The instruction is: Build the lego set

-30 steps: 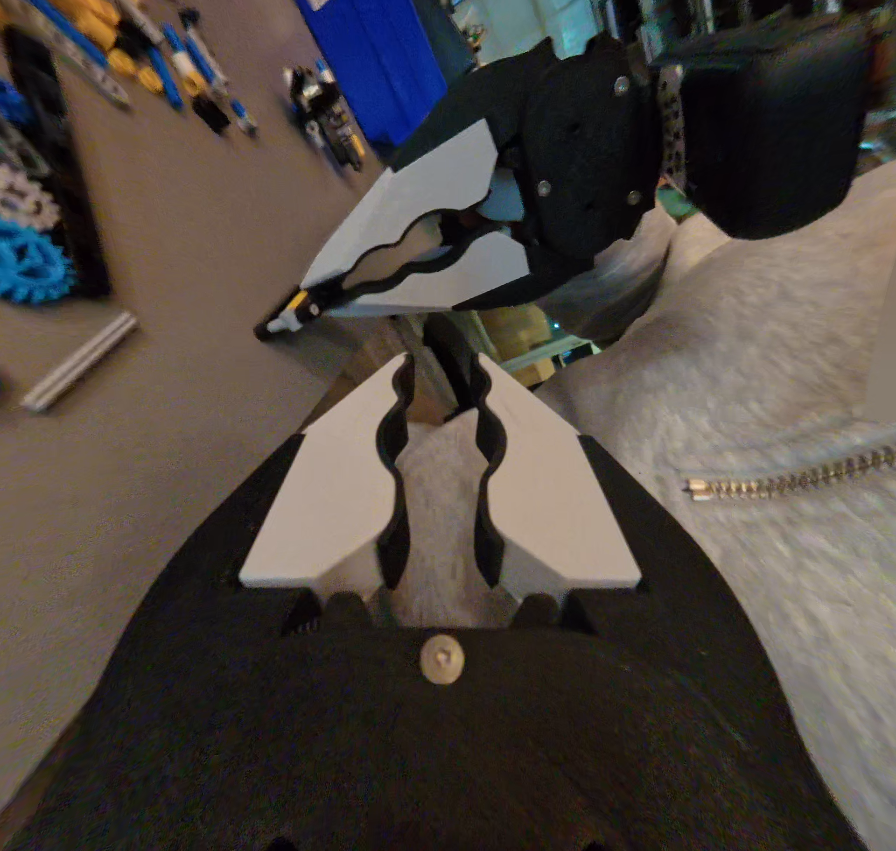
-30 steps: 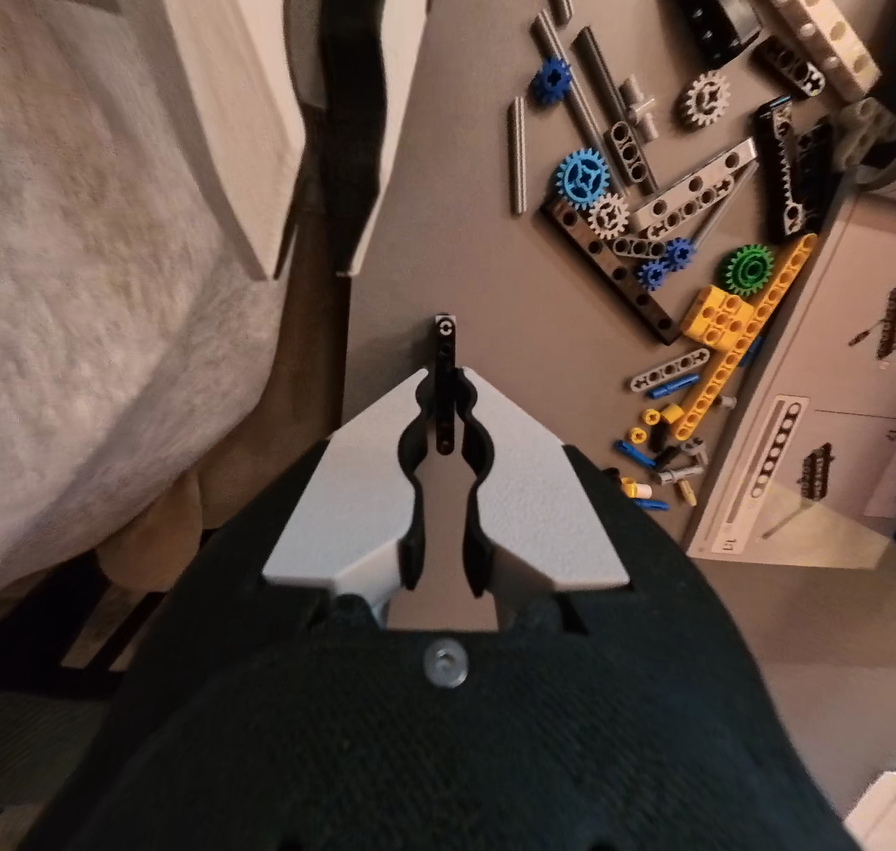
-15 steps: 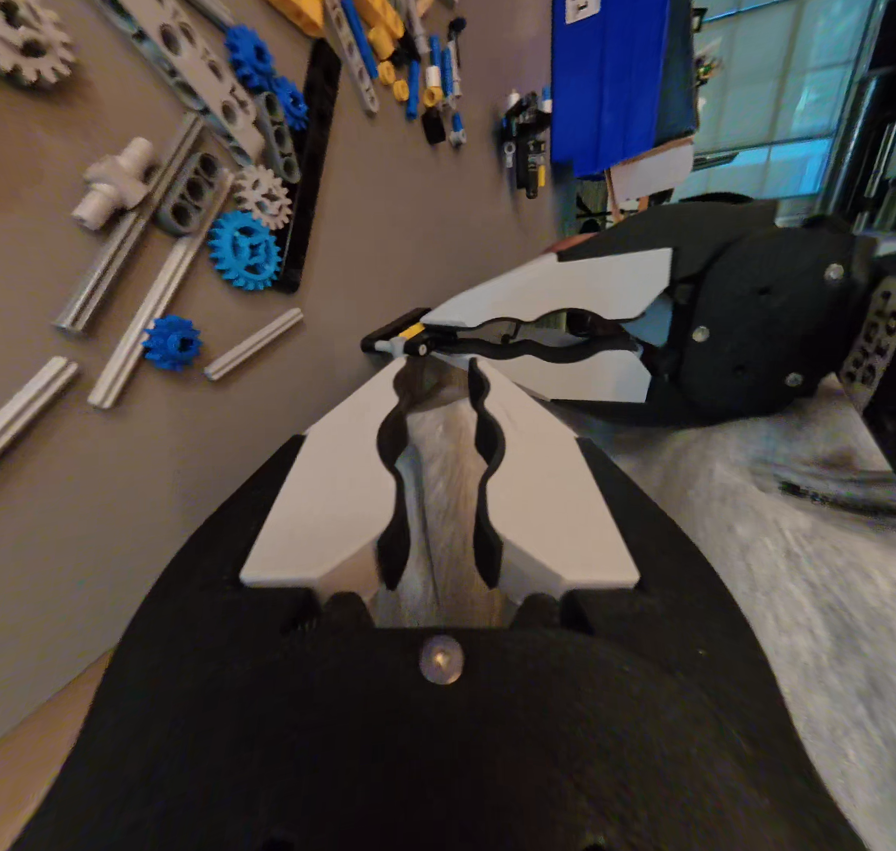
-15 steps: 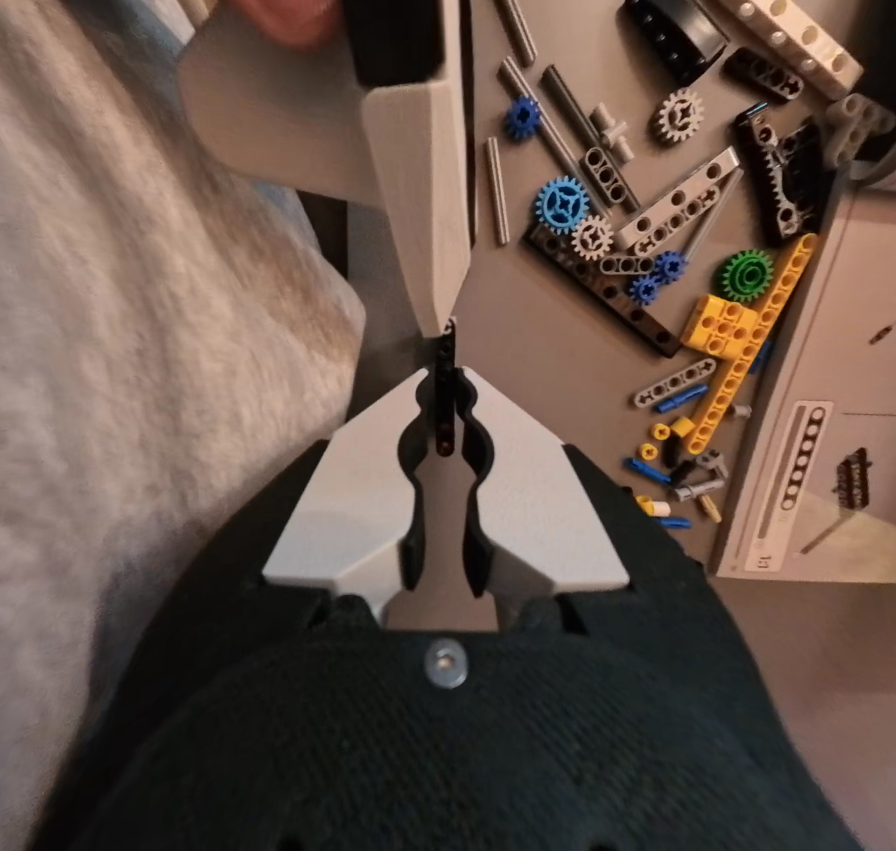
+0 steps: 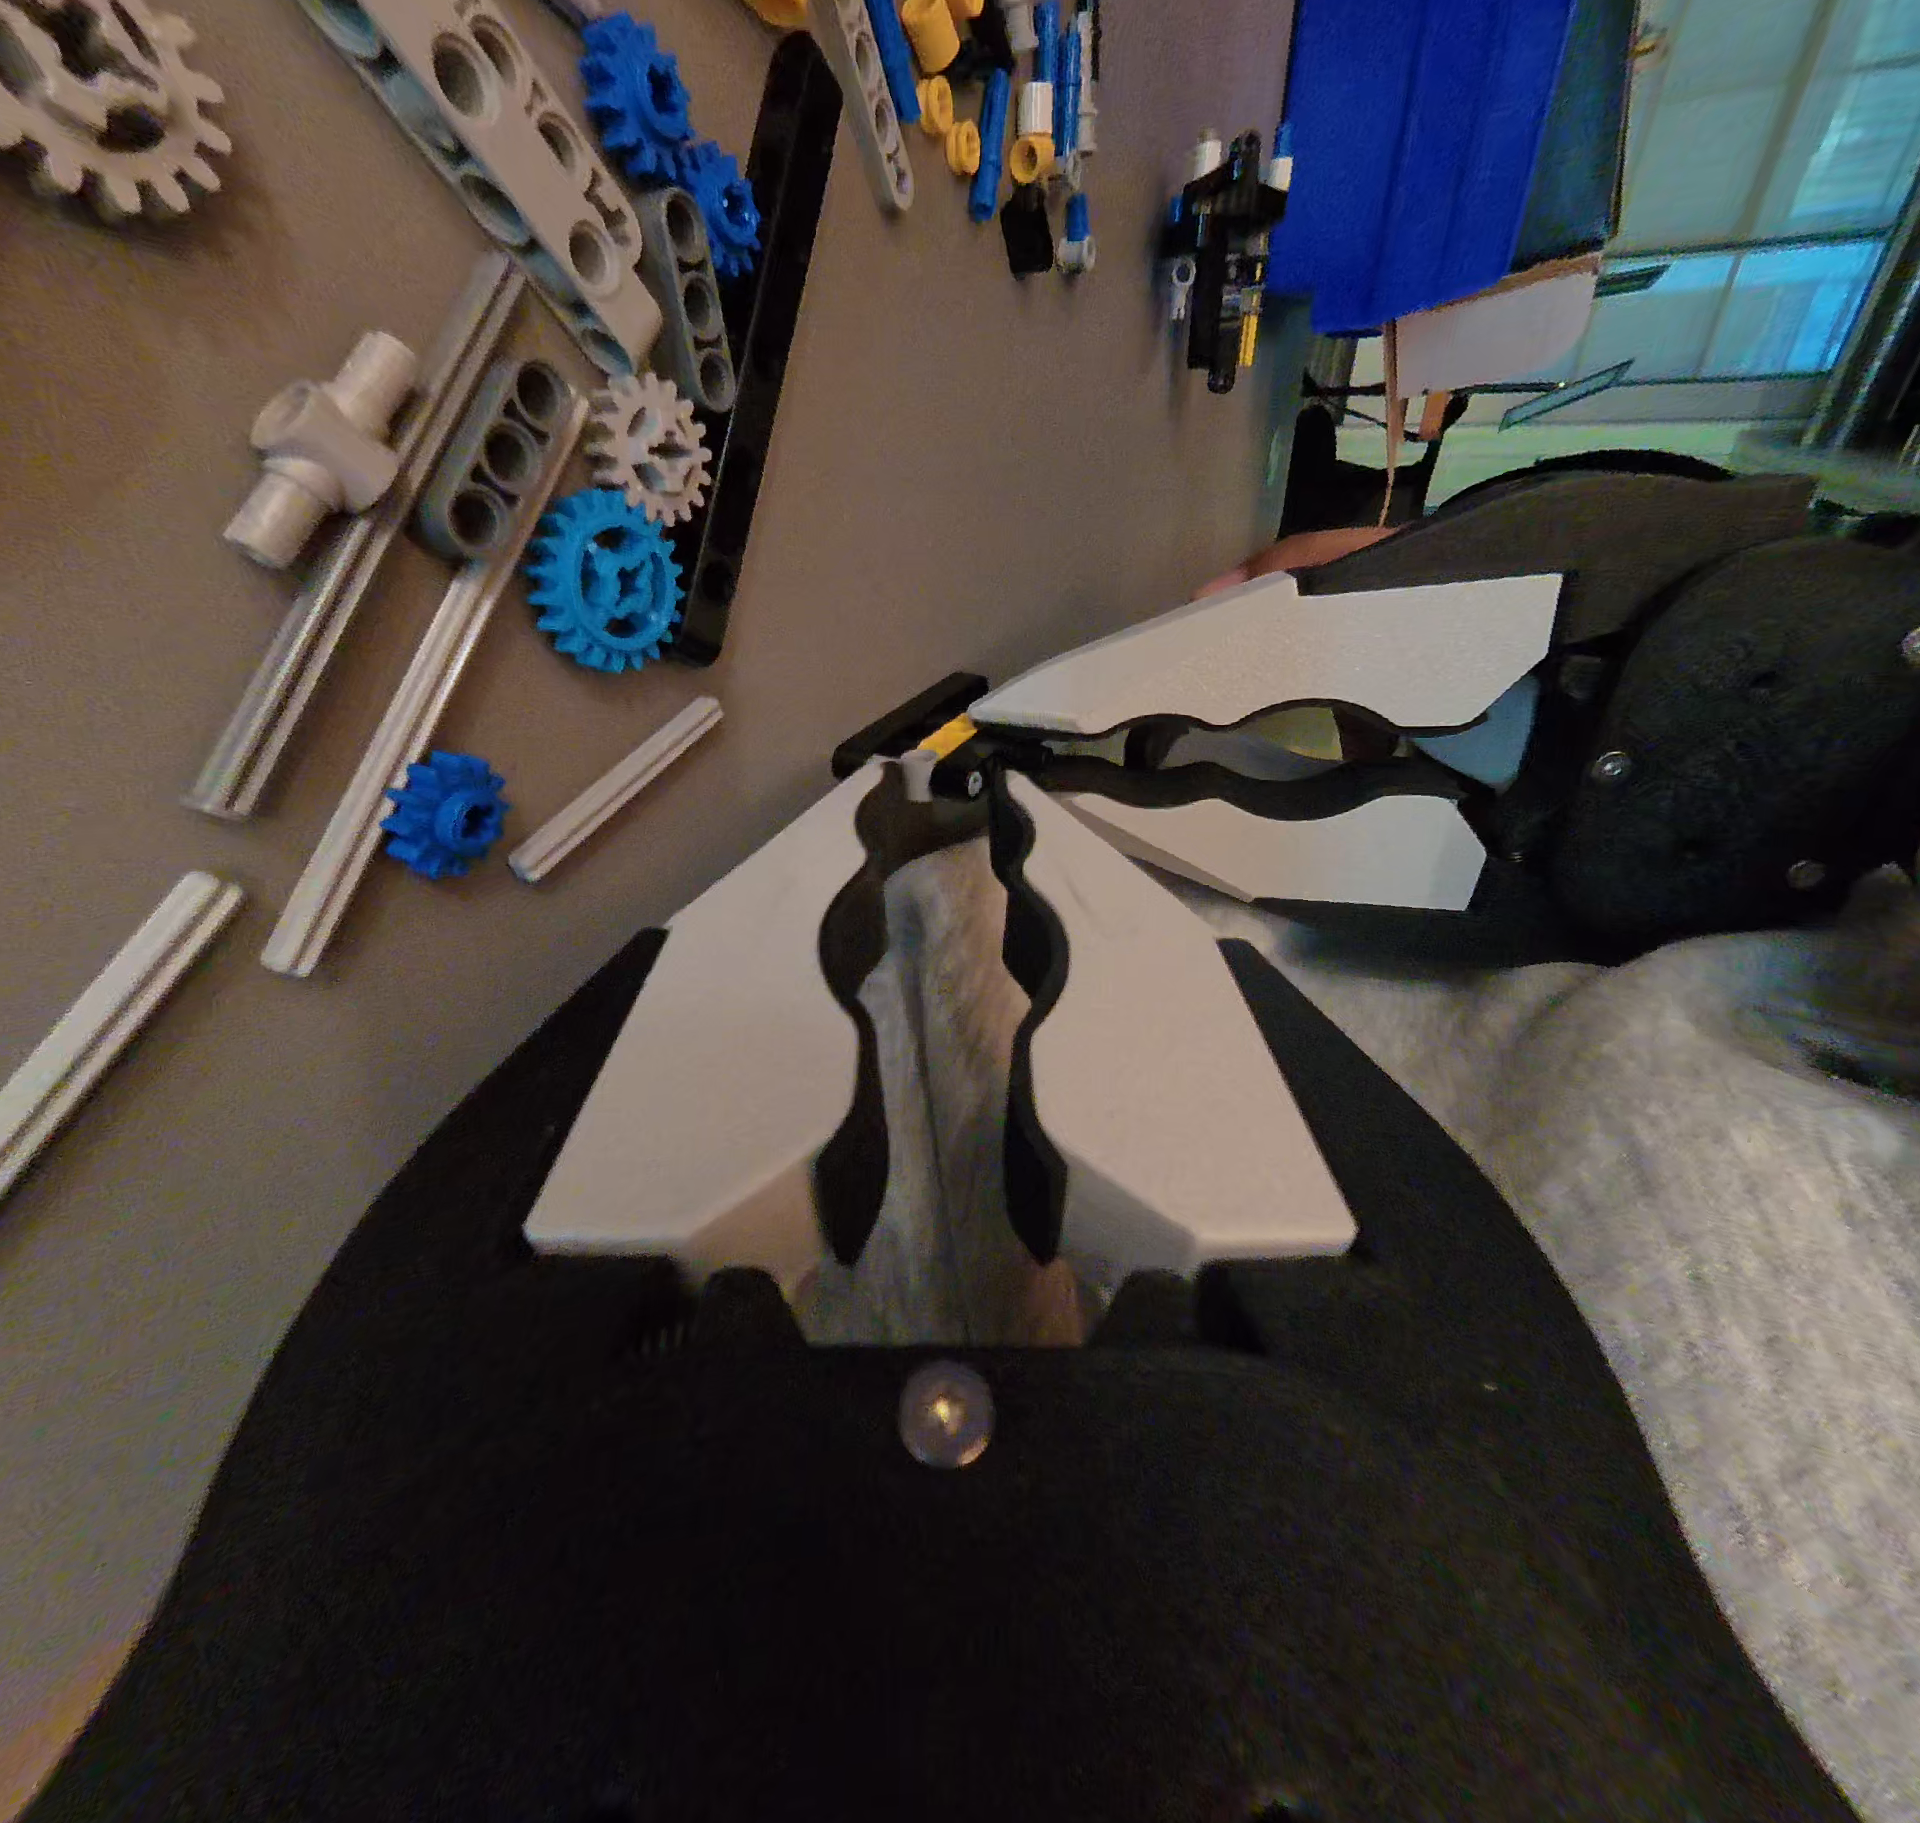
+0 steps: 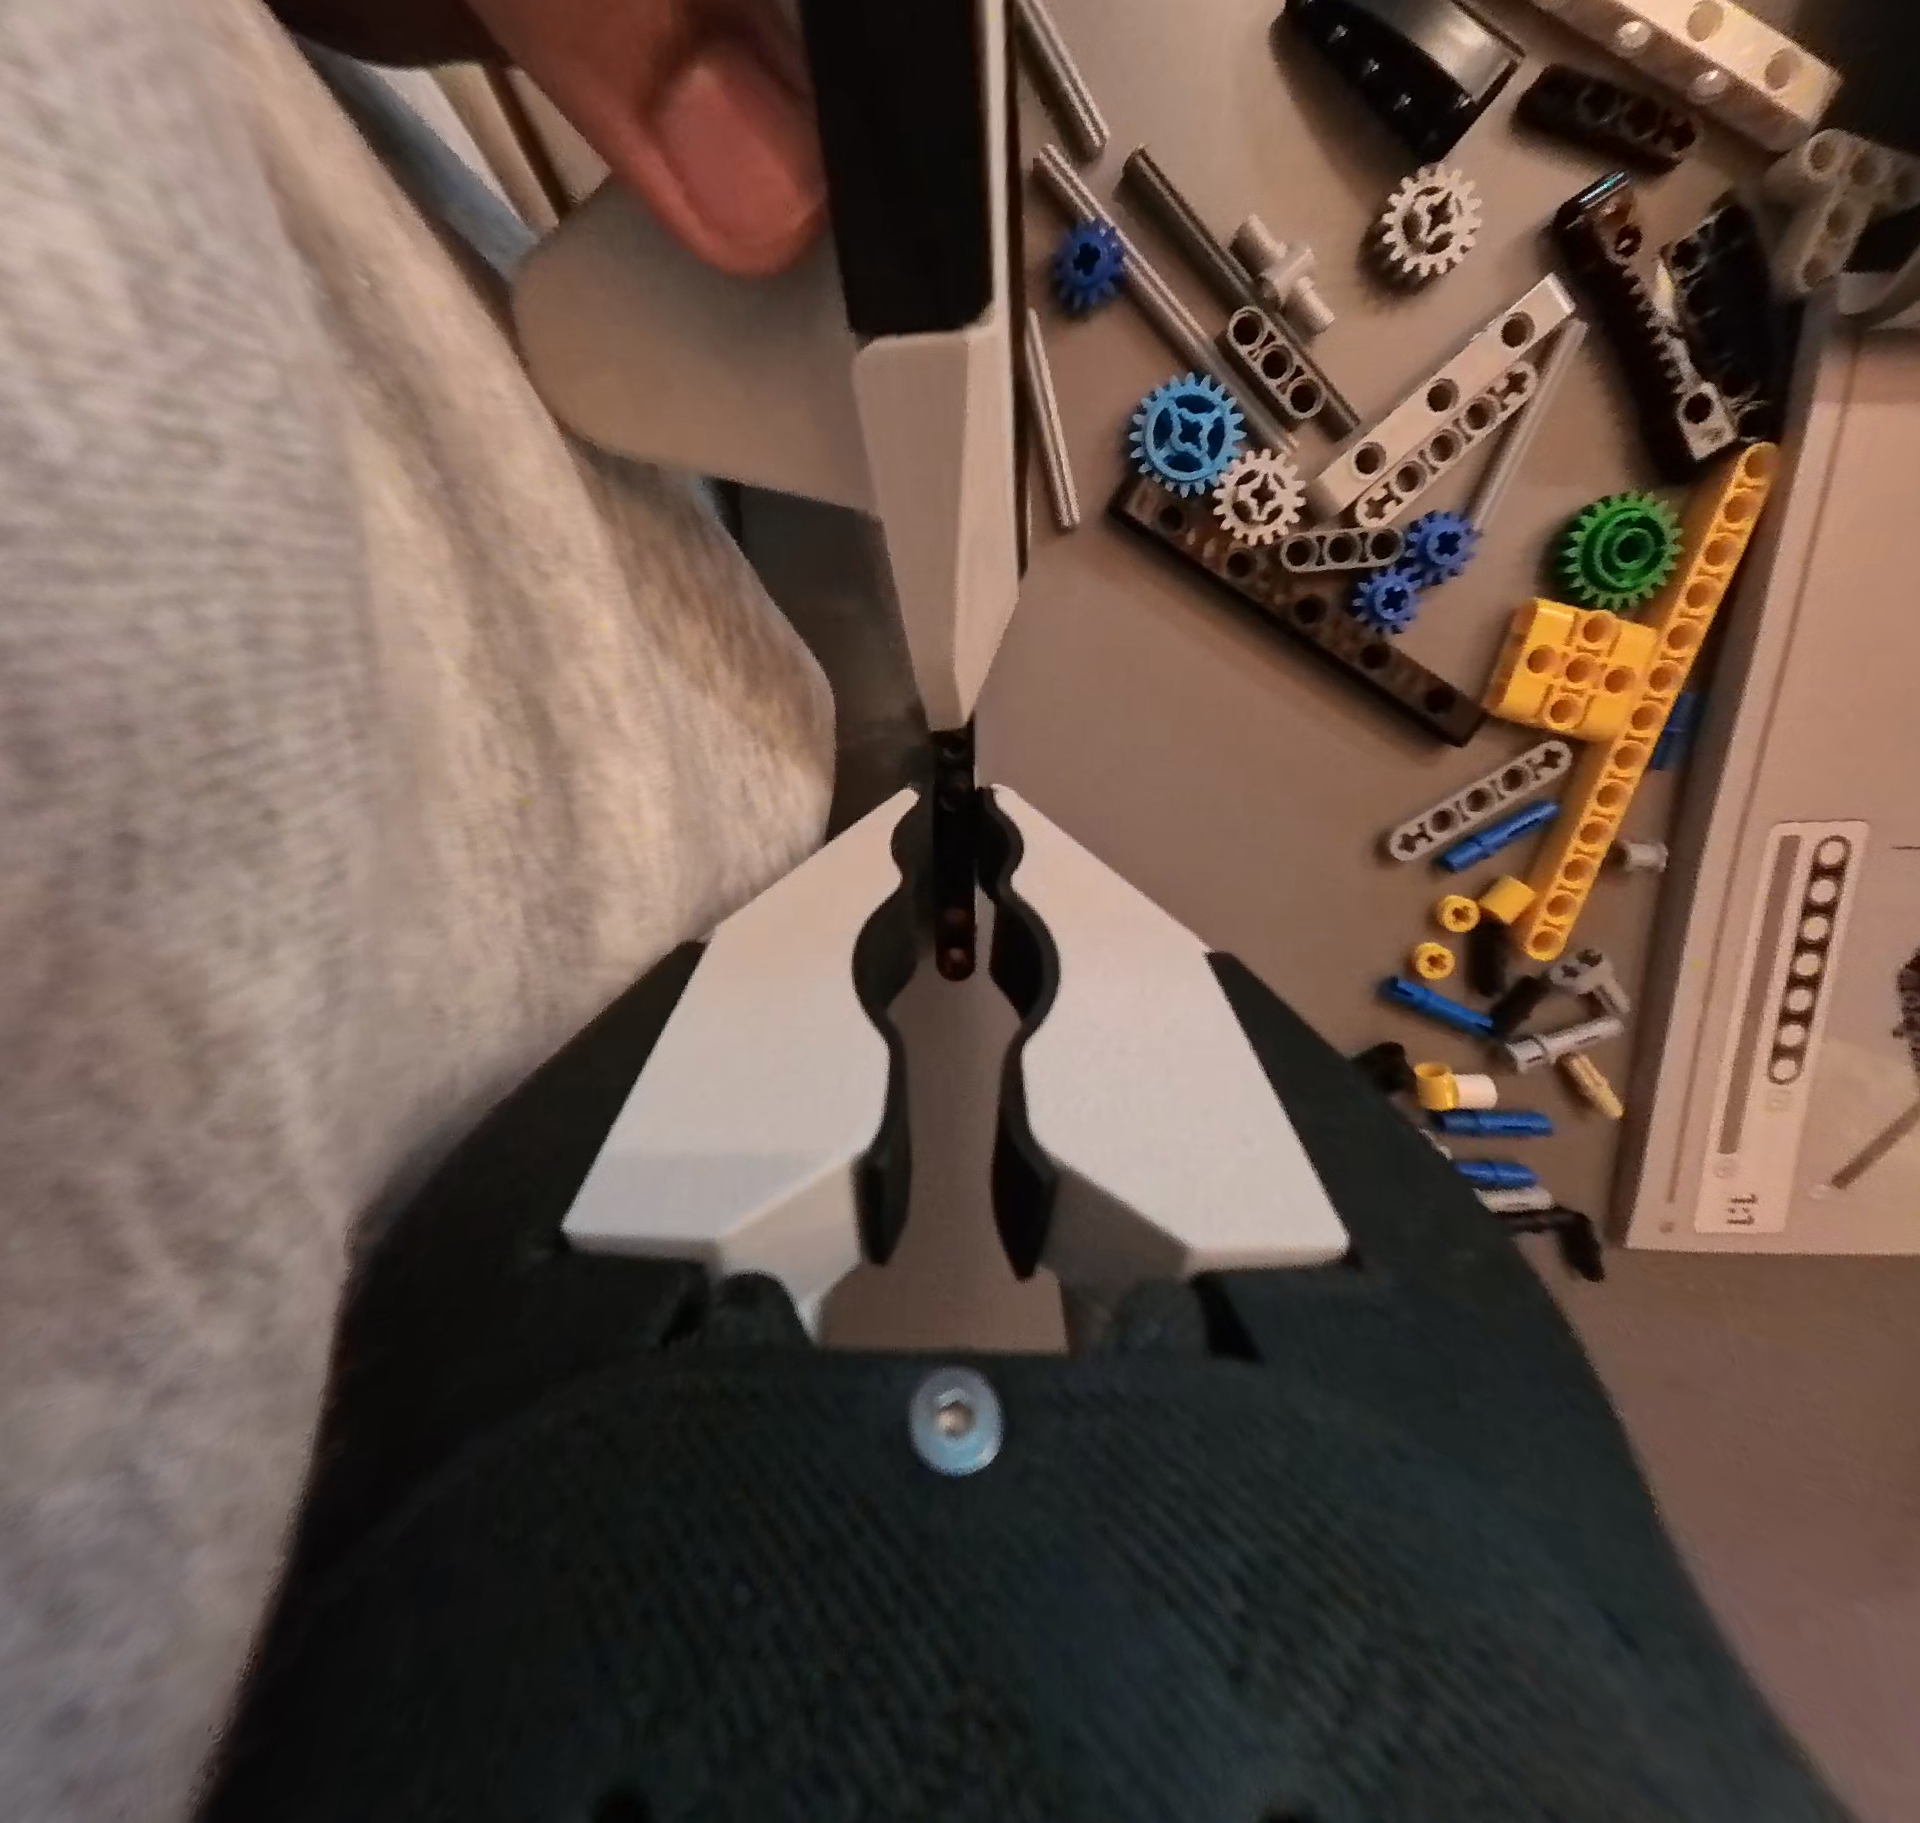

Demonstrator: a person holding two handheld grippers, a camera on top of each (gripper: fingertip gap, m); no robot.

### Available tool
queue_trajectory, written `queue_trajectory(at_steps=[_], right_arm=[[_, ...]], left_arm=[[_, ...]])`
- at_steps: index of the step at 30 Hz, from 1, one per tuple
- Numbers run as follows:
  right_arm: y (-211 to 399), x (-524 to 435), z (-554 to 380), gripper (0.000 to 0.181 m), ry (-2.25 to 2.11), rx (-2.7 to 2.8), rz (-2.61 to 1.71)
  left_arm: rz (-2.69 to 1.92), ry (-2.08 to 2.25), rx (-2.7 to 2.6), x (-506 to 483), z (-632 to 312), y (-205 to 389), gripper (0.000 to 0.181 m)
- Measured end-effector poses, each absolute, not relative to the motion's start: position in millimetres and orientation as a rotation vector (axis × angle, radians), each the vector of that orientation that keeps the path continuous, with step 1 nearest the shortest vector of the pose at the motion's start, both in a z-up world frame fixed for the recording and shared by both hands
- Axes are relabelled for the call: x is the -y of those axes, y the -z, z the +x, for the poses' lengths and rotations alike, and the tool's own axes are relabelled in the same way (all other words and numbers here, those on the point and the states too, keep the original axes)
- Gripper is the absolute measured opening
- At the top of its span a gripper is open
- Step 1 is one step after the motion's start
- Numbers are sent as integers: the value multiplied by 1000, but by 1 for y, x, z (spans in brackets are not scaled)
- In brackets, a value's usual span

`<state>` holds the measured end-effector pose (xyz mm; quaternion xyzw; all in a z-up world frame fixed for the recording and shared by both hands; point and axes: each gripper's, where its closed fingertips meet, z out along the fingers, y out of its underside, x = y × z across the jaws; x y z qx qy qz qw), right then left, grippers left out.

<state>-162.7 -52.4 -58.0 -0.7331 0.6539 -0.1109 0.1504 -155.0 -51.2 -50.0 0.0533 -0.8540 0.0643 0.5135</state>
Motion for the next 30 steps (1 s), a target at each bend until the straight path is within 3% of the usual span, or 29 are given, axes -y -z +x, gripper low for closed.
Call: queue_trajectory(at_steps=[30], right_arm=[[58, 52, -162, 5, 335, -1865, -2124]], left_arm=[[173, -151, 2014, 52, -156, 51, 12]])
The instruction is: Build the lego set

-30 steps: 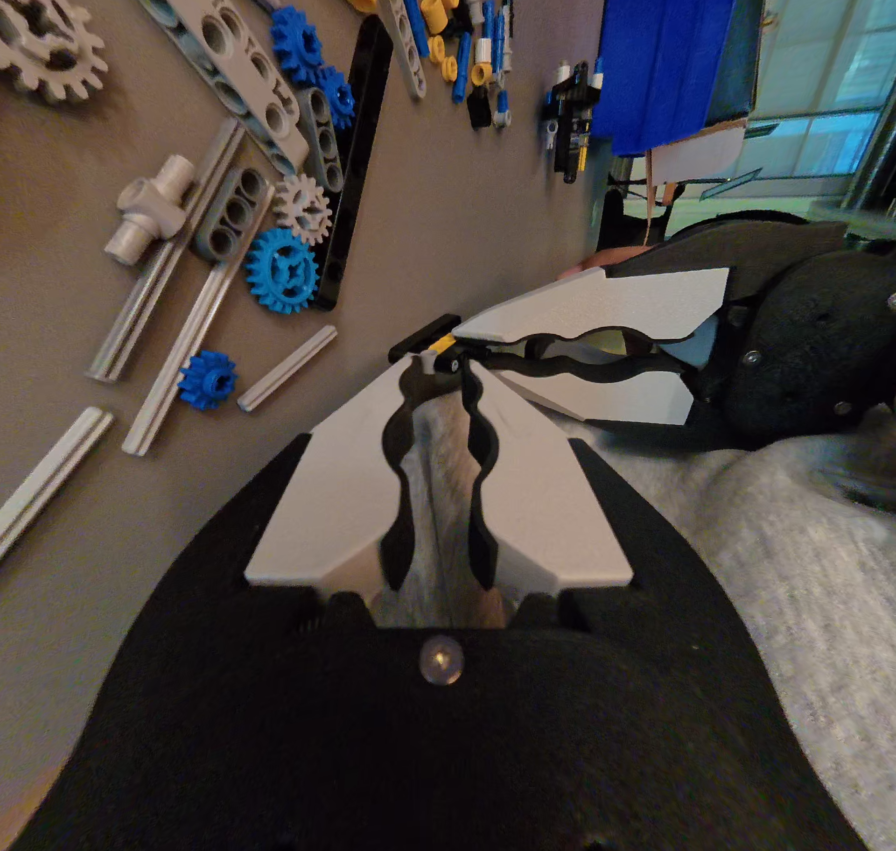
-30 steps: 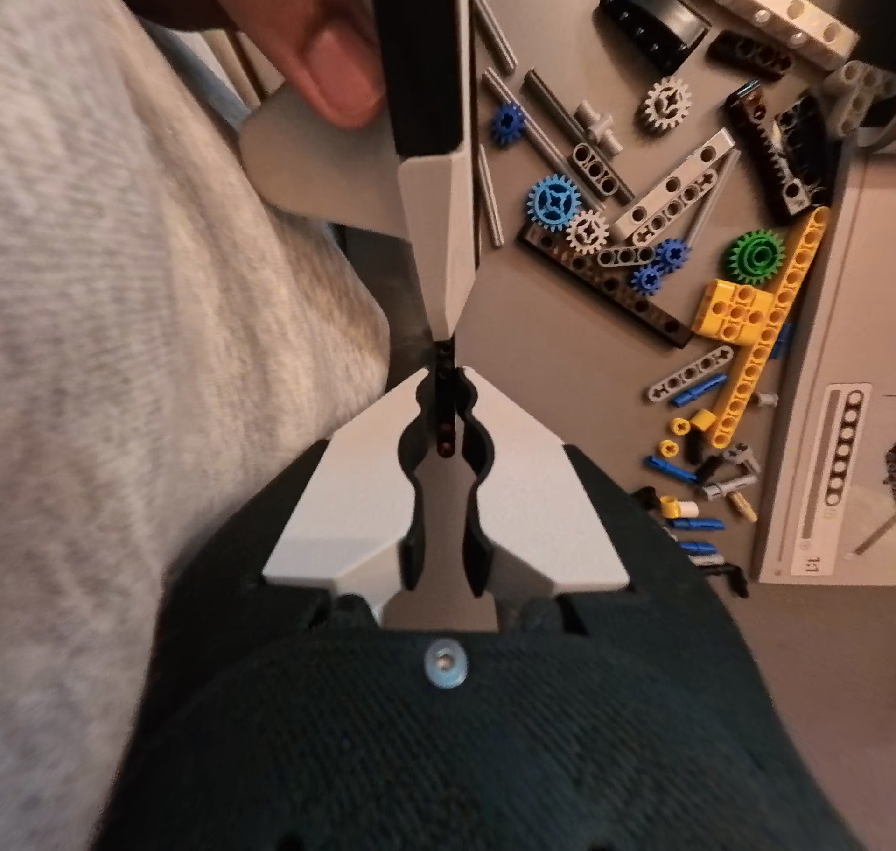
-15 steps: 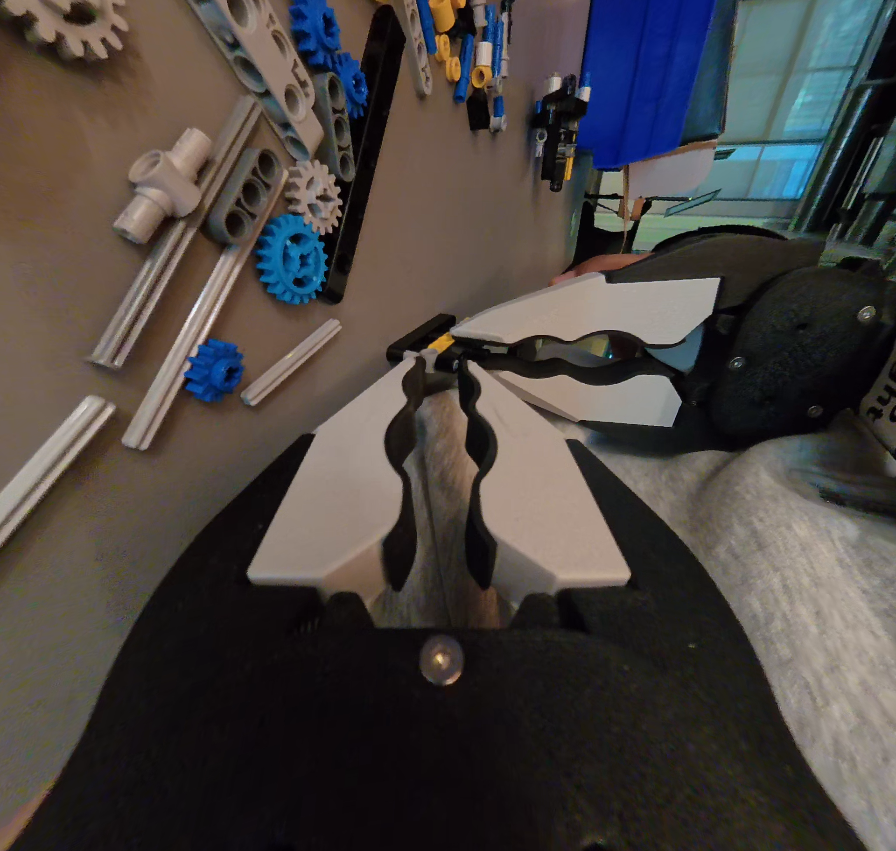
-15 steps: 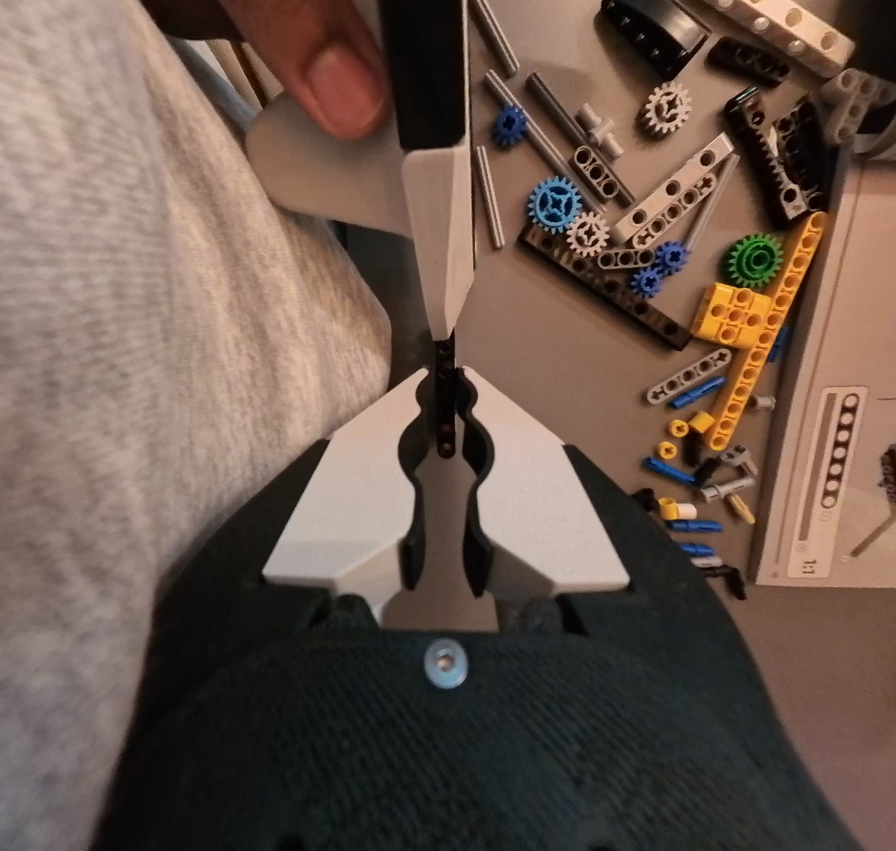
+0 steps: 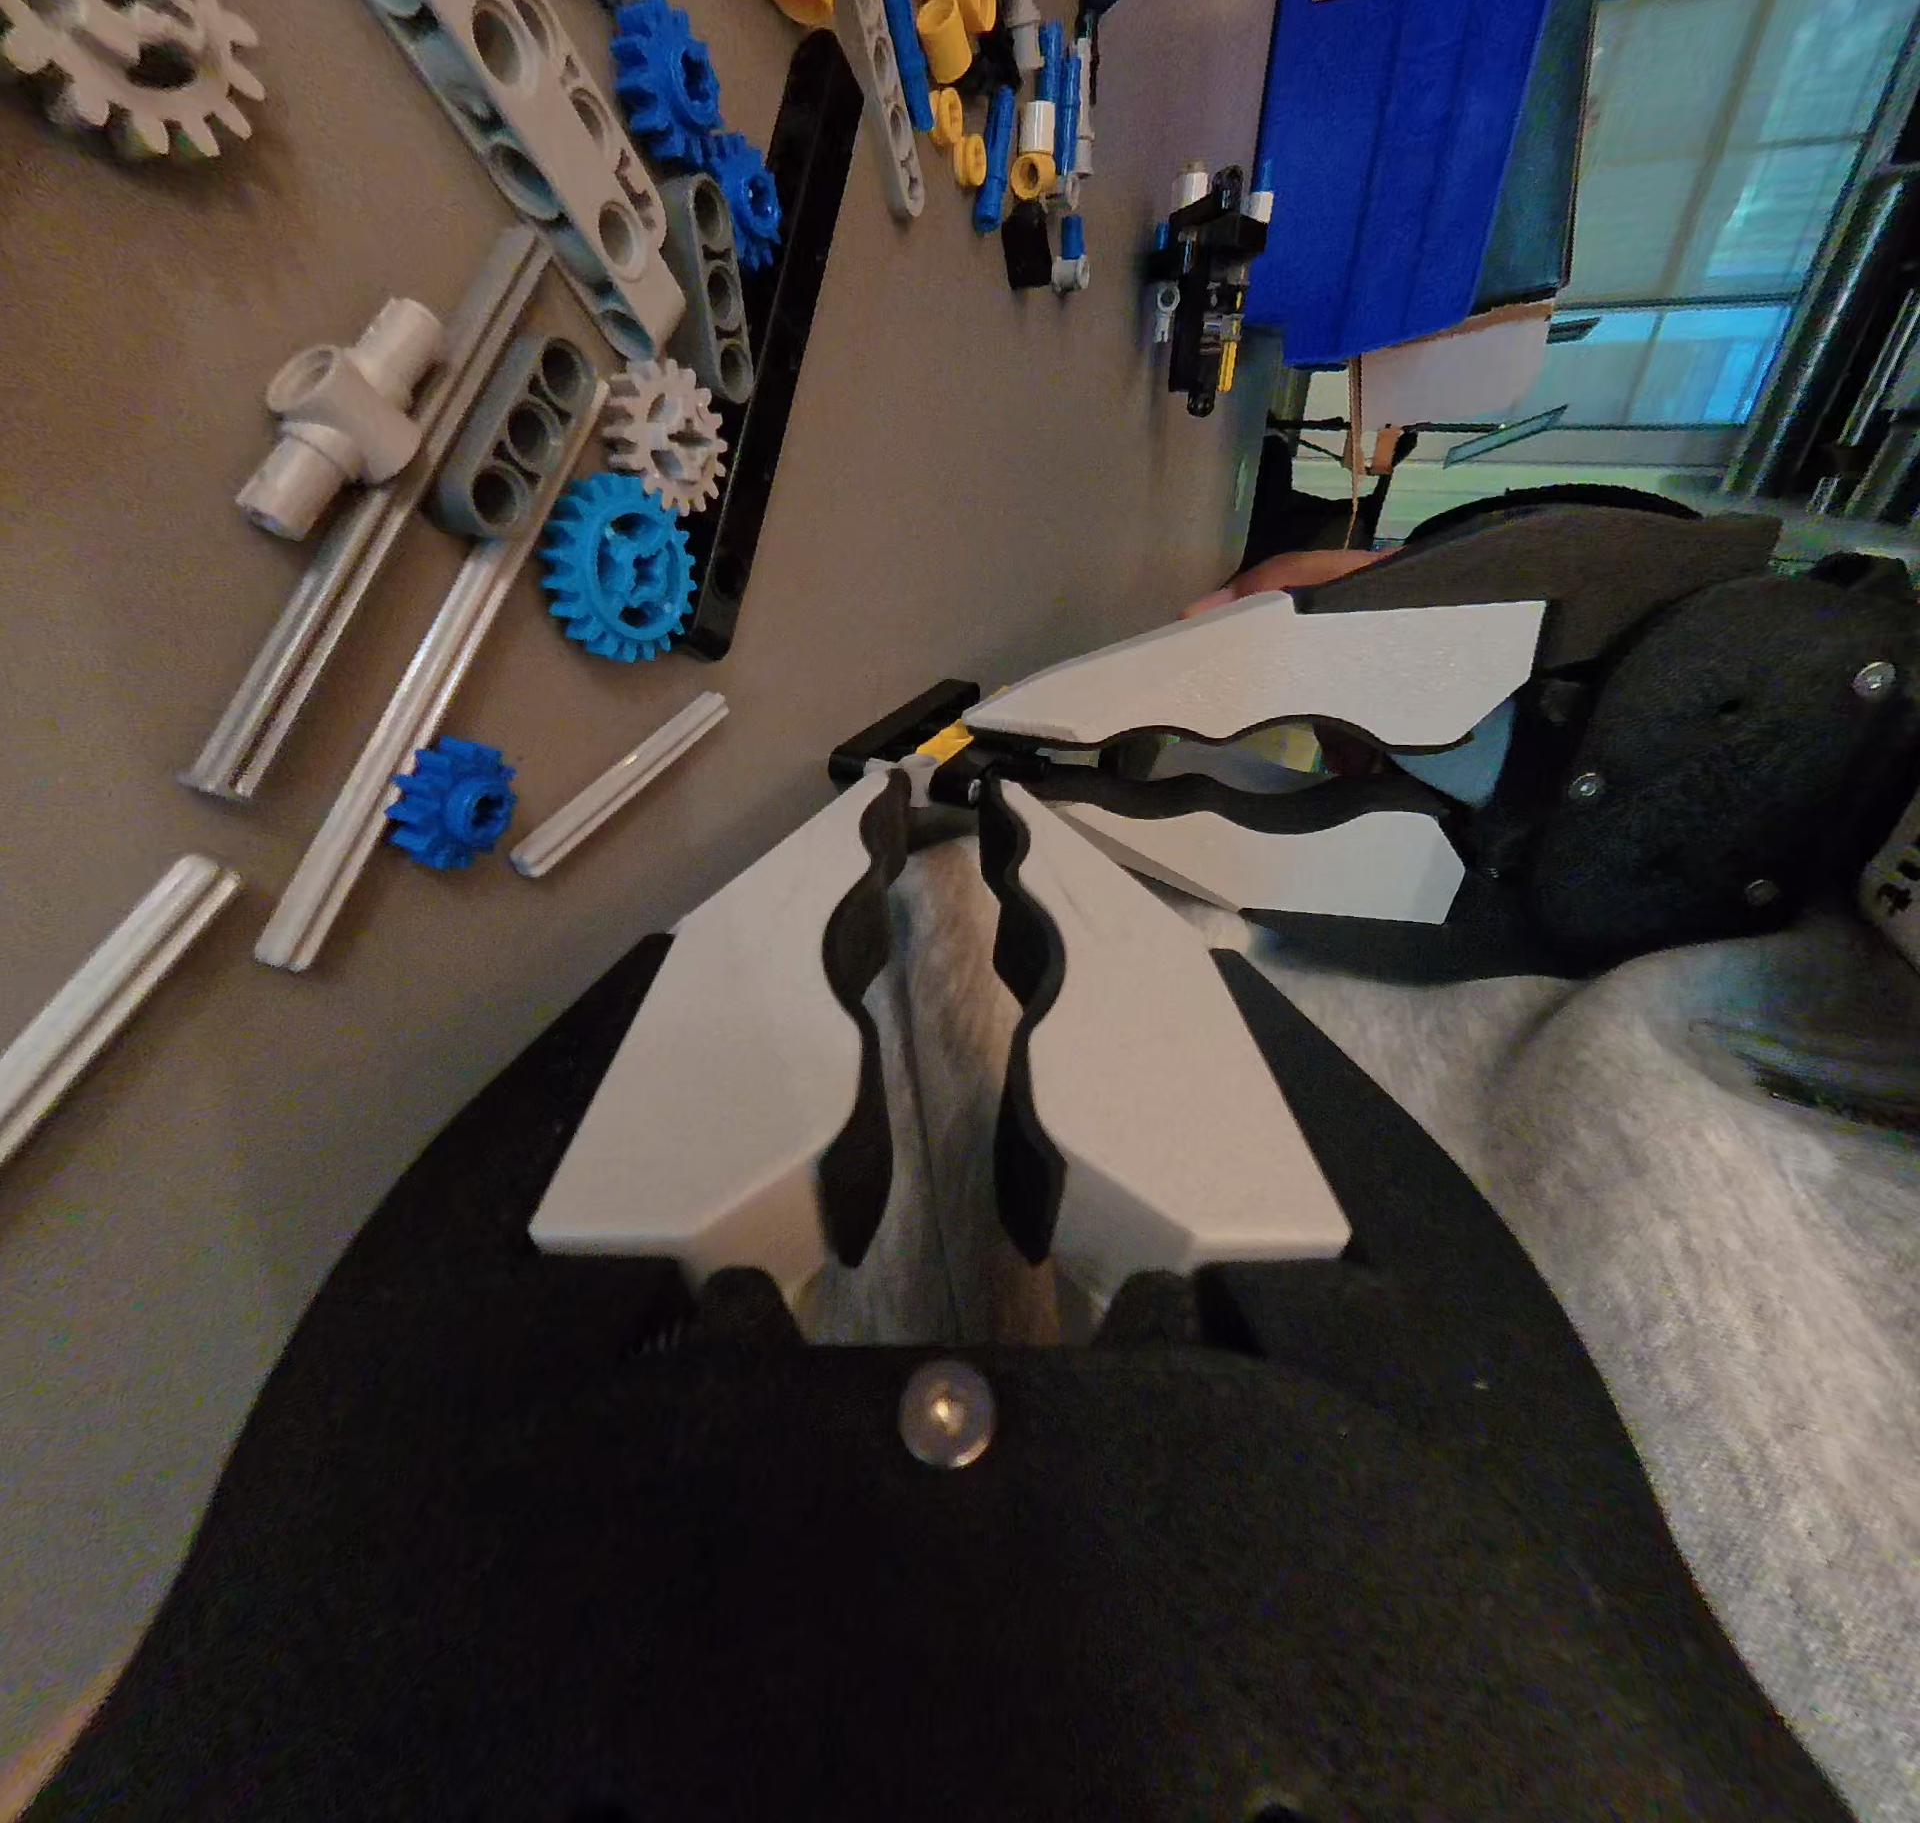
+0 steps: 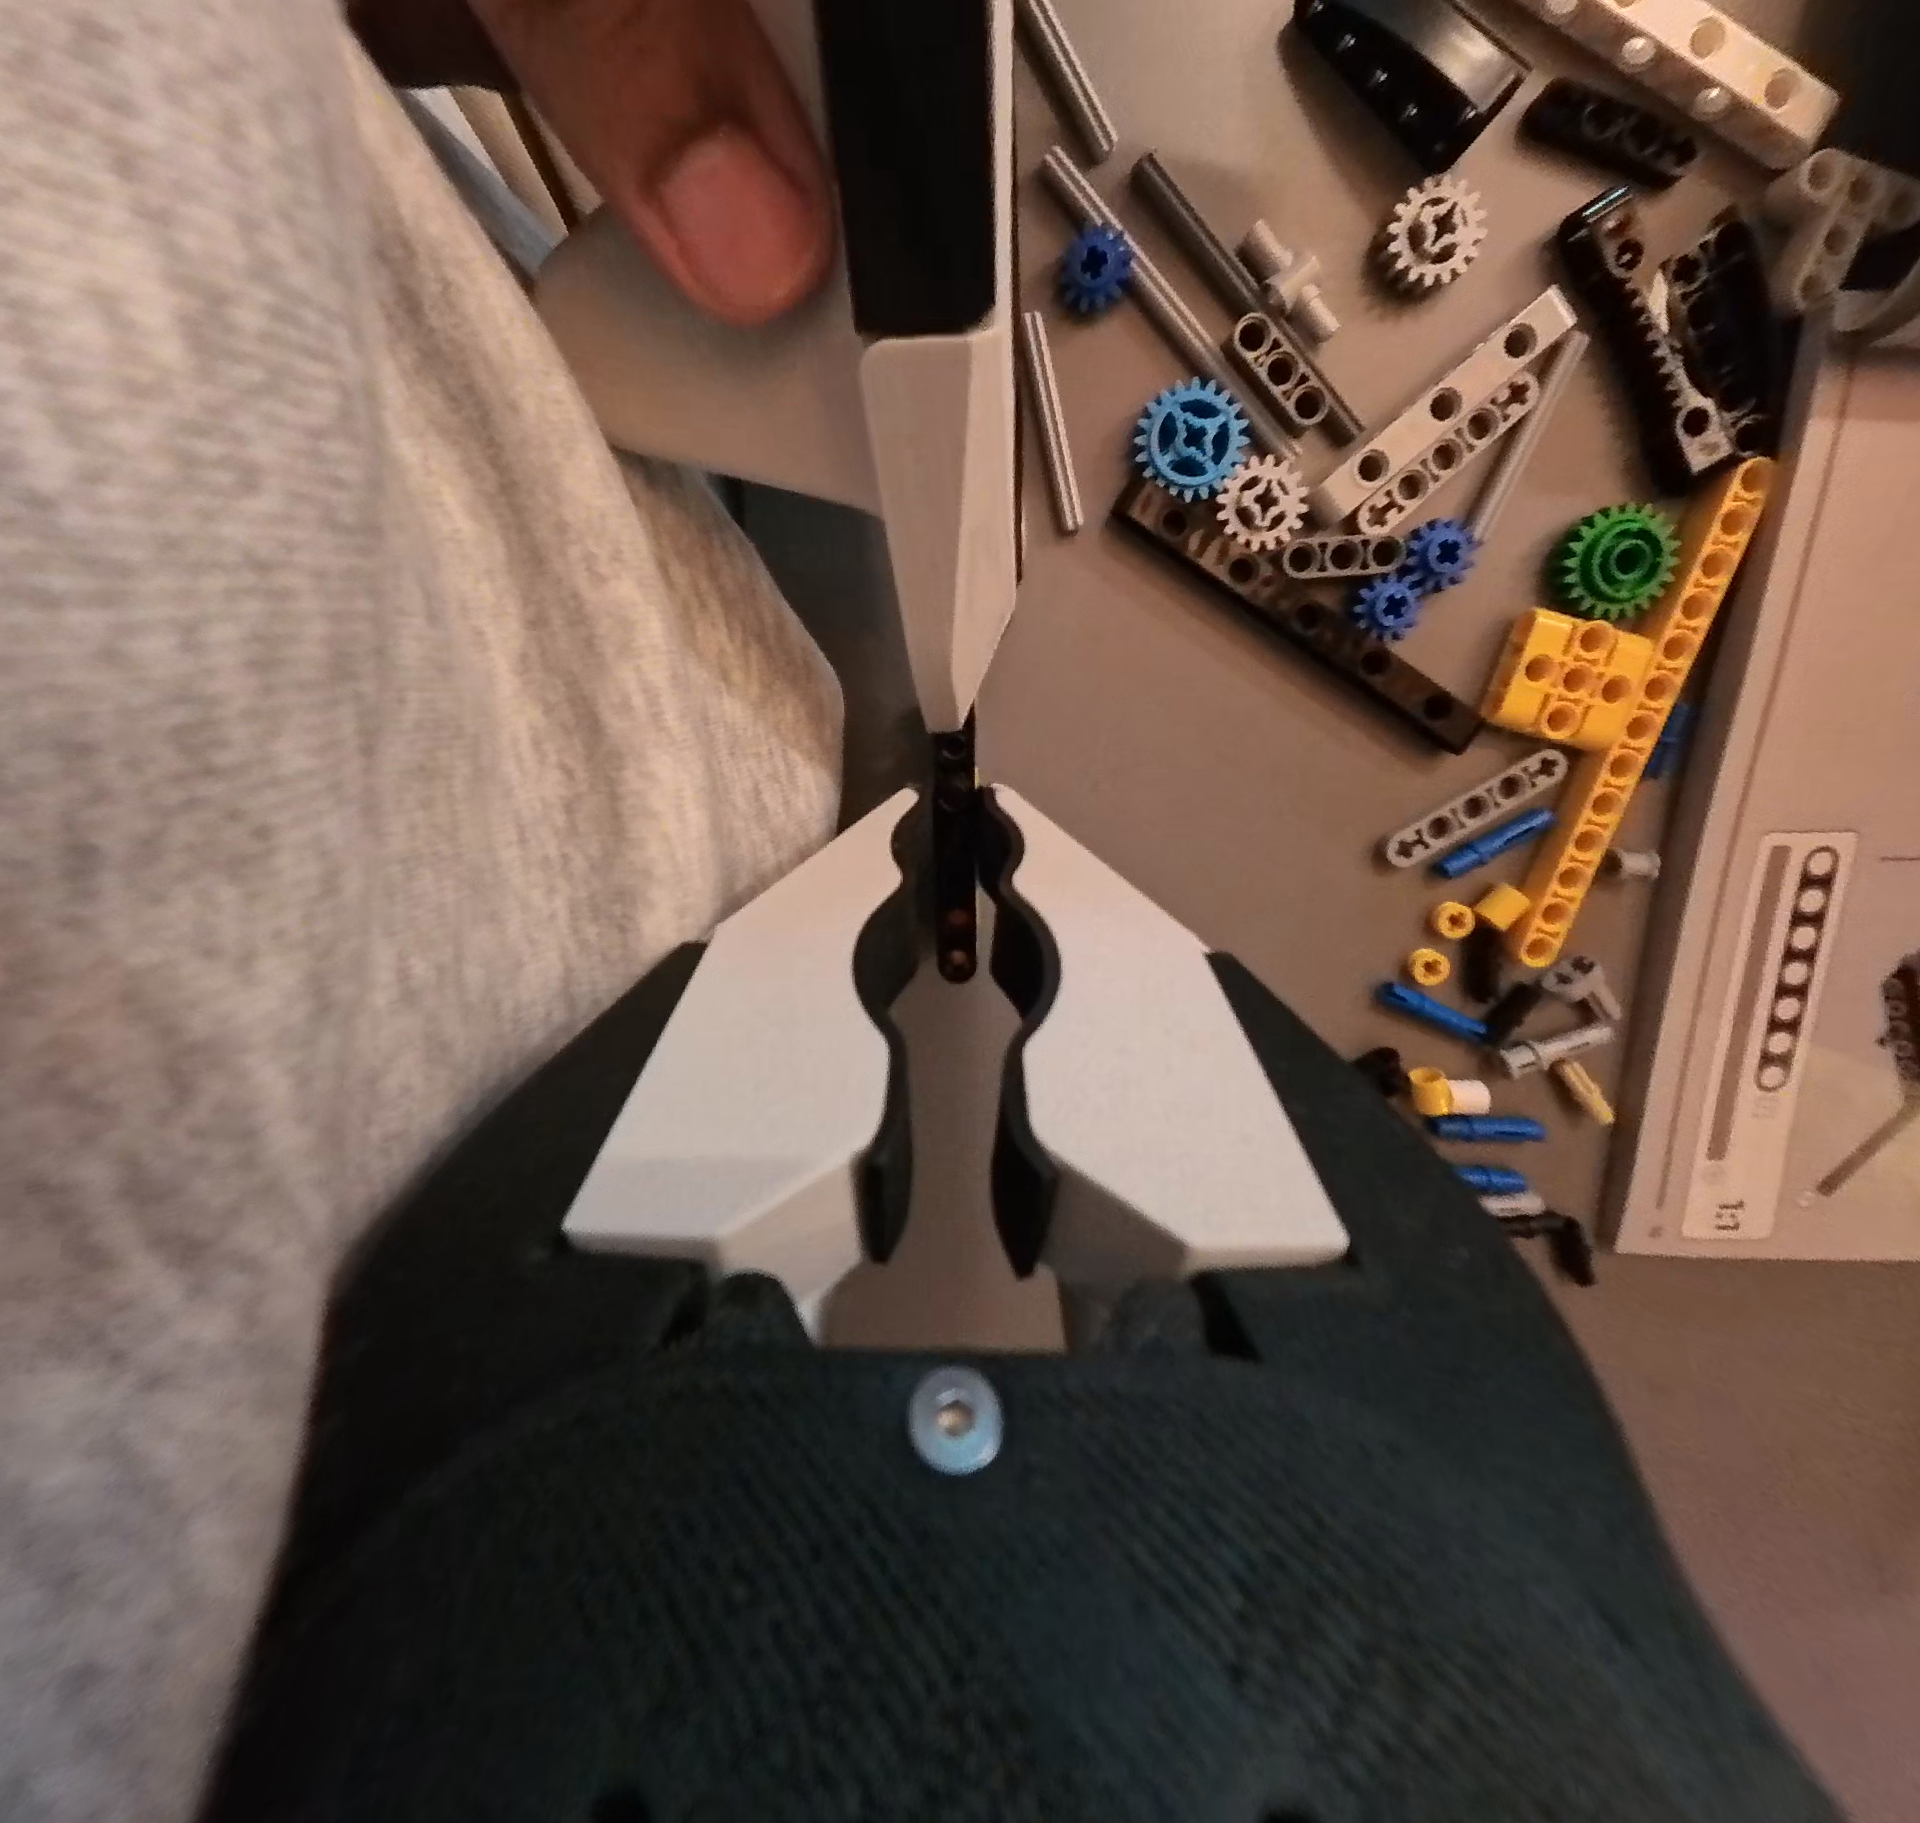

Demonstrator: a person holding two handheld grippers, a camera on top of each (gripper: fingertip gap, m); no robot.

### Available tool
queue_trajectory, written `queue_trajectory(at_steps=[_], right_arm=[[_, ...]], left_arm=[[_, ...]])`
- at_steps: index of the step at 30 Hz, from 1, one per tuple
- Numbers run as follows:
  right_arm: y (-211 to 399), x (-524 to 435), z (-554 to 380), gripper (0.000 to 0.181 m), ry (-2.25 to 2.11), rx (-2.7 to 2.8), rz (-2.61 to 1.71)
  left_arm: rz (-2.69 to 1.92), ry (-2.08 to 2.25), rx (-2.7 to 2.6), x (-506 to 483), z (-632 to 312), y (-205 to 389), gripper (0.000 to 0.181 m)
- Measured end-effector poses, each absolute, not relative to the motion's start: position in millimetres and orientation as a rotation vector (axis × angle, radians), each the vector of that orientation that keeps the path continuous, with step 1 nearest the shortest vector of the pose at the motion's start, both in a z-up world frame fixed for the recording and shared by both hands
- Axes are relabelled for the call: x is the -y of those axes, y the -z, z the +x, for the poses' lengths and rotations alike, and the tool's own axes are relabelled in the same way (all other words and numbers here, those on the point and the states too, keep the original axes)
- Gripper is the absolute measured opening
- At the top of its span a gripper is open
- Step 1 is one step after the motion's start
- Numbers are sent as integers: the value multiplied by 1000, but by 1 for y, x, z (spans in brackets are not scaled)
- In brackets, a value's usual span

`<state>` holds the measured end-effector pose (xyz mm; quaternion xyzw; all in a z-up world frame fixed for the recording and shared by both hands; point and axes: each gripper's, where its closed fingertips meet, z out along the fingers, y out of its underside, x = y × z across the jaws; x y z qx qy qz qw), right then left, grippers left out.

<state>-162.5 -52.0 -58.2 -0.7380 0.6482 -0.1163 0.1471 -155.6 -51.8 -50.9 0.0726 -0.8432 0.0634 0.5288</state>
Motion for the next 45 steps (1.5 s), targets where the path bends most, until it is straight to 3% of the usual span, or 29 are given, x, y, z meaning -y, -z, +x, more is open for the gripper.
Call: queue_trajectory(at_steps=[18, 21, 27, 33, 45], right_arm=[[67, 54, -165, 6, 351, -1887, -2098], [74, 61, -175, 21, 366, -1952, -2106], [47, 61, -177, 38, 388, -1984, -1570], [46, 68, -193, 34, 285, -2021, -975], [57, 59, -191, 27, 160, -1978, -685]], left_arm=[[169, -157, 2036, 53, -156, 53, 9], [156, -161, 2048, 53, -156, 52, 9], [153, -162, 2060, 53, -157, 52, 9], [154, -172, 2071, 52, -158, 52, 9], [166, -173, 2091, 52, -159, 54, 13]])
